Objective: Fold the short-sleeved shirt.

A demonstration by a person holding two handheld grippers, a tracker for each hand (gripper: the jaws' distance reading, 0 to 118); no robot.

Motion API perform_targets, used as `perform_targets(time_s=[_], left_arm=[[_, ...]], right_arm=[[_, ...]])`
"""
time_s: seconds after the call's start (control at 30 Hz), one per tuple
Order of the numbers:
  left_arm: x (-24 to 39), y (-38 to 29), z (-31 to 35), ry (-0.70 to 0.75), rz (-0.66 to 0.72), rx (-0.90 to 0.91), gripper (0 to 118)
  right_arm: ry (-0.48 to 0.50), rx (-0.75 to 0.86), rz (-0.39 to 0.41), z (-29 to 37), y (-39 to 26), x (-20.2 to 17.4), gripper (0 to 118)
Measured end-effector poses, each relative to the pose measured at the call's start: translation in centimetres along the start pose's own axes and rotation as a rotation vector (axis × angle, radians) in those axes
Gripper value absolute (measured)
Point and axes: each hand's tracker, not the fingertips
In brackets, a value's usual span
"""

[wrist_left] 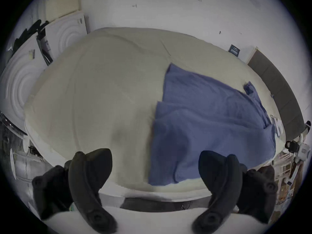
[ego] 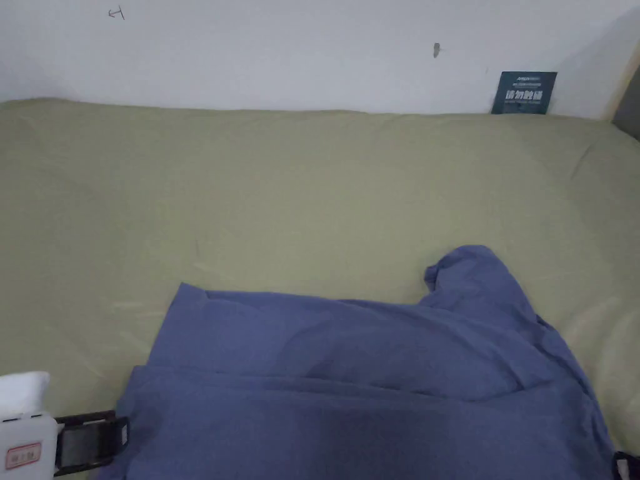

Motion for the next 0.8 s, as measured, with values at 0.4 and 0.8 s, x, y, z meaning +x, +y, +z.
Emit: perform_targets(time_s=[0.4, 0.8], left_arm=[[5.6, 14.3, -8.8, -0.075, -0.081, 0.014, 0], [8.6, 18.2, -16.8, 0.022, -0.166, -0.063, 112]], right_arm=[[-0.047, 0.080, -0.037, -4.8, 11.9, -0.7, 0], [-0.055, -0.030, 0.045, -11.5, 12.7, -0.8, 0]])
